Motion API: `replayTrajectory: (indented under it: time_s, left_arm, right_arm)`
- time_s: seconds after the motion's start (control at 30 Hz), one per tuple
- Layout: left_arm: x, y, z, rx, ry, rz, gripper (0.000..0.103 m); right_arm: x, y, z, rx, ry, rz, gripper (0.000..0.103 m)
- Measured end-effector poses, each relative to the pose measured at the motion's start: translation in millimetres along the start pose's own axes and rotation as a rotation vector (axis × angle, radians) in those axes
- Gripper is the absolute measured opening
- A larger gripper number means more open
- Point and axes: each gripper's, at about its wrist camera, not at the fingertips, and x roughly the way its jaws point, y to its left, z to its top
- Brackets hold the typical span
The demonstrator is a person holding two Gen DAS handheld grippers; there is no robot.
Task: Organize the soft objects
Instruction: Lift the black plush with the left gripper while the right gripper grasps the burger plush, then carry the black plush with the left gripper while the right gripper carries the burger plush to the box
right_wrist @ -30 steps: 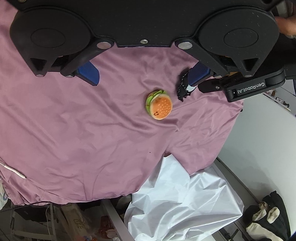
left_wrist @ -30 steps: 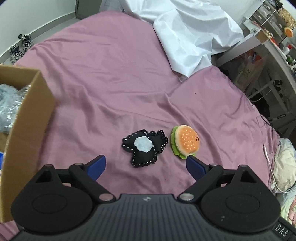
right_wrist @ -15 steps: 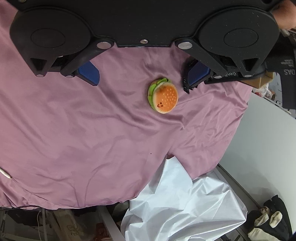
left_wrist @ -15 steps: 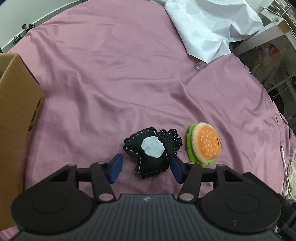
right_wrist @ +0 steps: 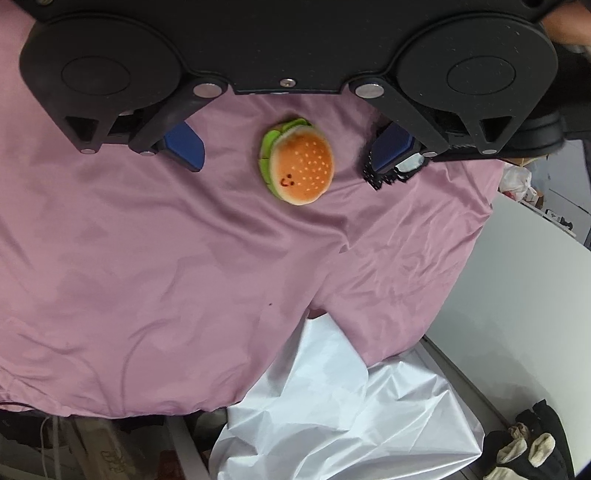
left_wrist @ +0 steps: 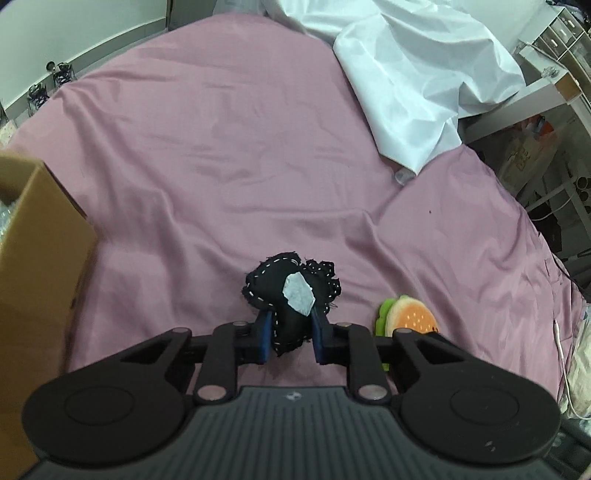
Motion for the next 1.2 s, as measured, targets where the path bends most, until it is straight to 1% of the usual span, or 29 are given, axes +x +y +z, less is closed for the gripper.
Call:
replayTrajectory:
  time_s: [0.13,0.17,0.2,0.23,0.27,0.3,0.33,0.37,0.43,0.5,0.93,1.2]
  left_arm:
    - [-6,3,4,0.001,-0.009,-0.001,0.020]
    - [-7,4,5,0.000,-0.010,-0.001,0.020]
    - [-9,5,5,-0.002,-0.009,0.000,0.020]
    - [-10,6,5,-0.003,-0.007,0.000,0.020]
    - [-12,6,5,-0.001,-0.007,0.000,0.020]
    - [-14,7,5,0.002,-0.007,0.001,0.020]
    - [-17,8,5,0.006,-0.007,0.002,0.020]
    - [-20,8,5,0.009,-0.012,0.000,0.020]
    - [-26,9,4,0.017,-0.023,-0.004,0.020]
    - [-33,11,2,0.015,-0.028,-0.009,0.020]
    - [-84,25,-12,0.013,-0.088,-0.040,0.020]
    - [-114,40,-24,0.014,-0.116,-0.050,0.020]
  right_arm:
    - [11,6,-1,-0.002,0.014,-0.026,0.084]
    - [14,8,-1,-0.005,0.017,-0.030,0.078]
    - [16,9,-1,-0.008,0.020,-0.034,0.069]
    - [18,10,-1,-0.013,0.026,-0.040,0.062]
    - [21,12,-2,-0.017,0.040,-0.052,0.044]
    - [22,12,-2,-0.018,0.051,-0.066,0.038]
    - [20,13,-2,-0.013,0.049,-0.073,0.037]
    - [17,14,-2,-0.011,0.044,-0.077,0.034]
    - [9,16,-4,-0.017,0.034,-0.092,0.032]
    - [1,17,-7,-0.018,0.029,-0.089,0.031]
    - [-49,31,-30,-0.012,-0.012,-0.091,0.031]
    - [-77,48,-42,-0.027,-0.050,-0.094,0.031]
